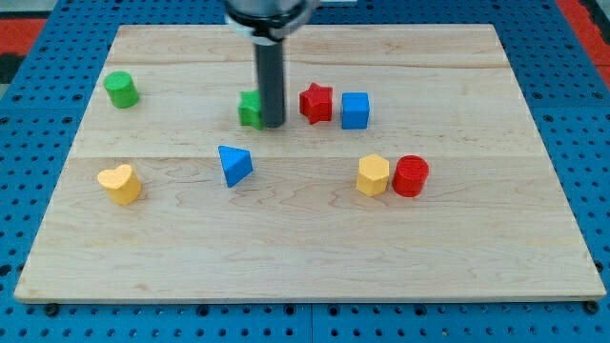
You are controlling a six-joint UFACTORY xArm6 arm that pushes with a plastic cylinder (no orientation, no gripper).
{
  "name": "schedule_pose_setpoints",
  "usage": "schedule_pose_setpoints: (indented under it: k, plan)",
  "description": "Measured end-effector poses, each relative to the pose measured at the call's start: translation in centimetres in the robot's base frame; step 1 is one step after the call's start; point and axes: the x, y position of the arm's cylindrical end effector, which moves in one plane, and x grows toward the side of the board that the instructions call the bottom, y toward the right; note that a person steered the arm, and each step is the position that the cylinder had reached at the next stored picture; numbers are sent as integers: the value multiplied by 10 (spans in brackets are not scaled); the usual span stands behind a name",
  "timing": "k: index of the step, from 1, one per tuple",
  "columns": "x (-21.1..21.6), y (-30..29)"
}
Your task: Keep the green star at the center left of the board
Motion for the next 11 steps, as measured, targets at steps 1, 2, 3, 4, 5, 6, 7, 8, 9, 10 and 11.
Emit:
schedule_pose_setpoints:
  k: [1, 2, 3, 4, 5, 6, 7, 8, 9, 10, 11]
  plan:
    - [-7, -40]
    - [-48, -6]
    - [-89, 17]
    - [-101, 4]
    - [-63, -55]
    - [-32, -75]
    - [-21, -41]
    - [-11, -44]
    - [-5, -111]
    - [-5, -154]
    - [1, -81]
